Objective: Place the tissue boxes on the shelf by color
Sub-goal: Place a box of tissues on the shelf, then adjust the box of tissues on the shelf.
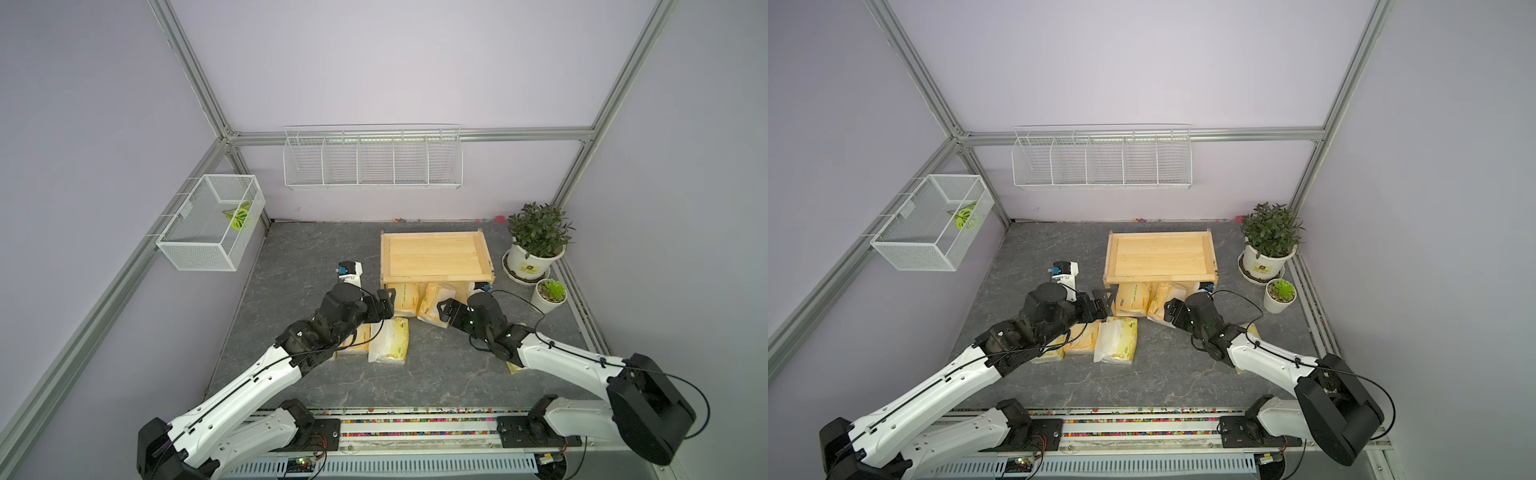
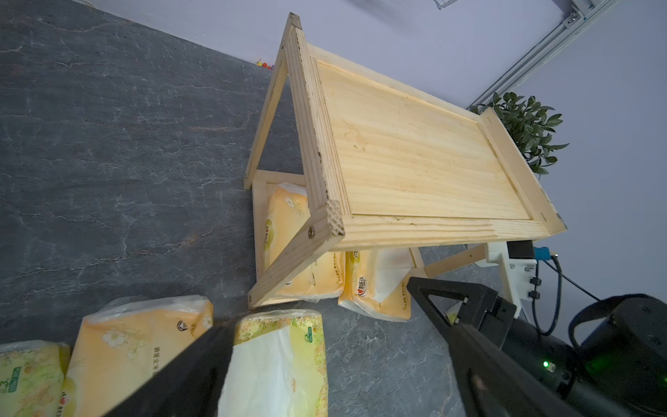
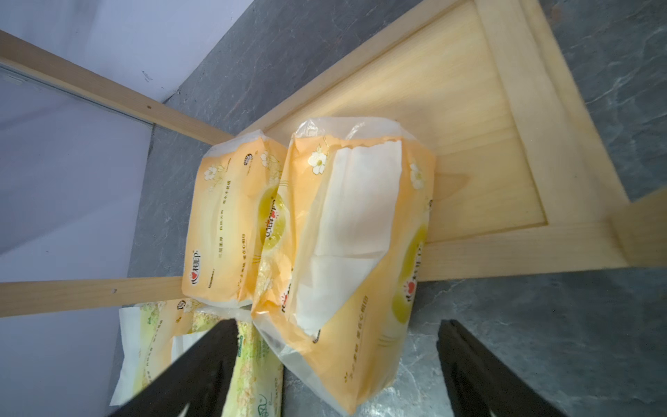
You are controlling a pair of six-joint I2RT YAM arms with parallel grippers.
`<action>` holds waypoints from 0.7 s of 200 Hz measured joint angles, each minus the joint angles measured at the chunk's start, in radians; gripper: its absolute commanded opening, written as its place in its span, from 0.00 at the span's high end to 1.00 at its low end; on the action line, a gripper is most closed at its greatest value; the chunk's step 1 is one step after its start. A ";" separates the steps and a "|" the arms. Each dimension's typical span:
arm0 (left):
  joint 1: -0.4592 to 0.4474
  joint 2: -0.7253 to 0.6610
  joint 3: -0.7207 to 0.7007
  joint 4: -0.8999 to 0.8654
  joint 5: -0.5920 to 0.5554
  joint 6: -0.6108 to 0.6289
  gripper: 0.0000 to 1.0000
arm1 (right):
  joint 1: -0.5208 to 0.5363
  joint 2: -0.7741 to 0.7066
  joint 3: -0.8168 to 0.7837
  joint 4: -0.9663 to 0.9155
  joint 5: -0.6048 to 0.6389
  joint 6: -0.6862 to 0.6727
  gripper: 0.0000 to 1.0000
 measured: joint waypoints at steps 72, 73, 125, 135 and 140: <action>0.000 -0.001 -0.003 0.001 0.001 0.000 0.00 | 0.000 0.222 0.095 0.155 -0.085 -0.028 0.13; 0.000 -0.001 -0.003 0.001 0.001 0.000 0.00 | 0.000 0.224 0.096 0.157 -0.087 -0.029 0.13; 0.000 -0.011 -0.022 0.006 0.007 -0.008 0.00 | 0.000 0.170 0.096 0.100 -0.132 -0.067 0.09; 0.000 -0.011 -0.023 0.008 0.007 -0.008 0.00 | 0.000 0.131 0.084 0.055 -0.136 -0.076 0.09; 0.000 -0.011 -0.023 0.008 0.008 -0.008 0.00 | 0.000 0.111 0.079 0.034 -0.136 -0.082 0.09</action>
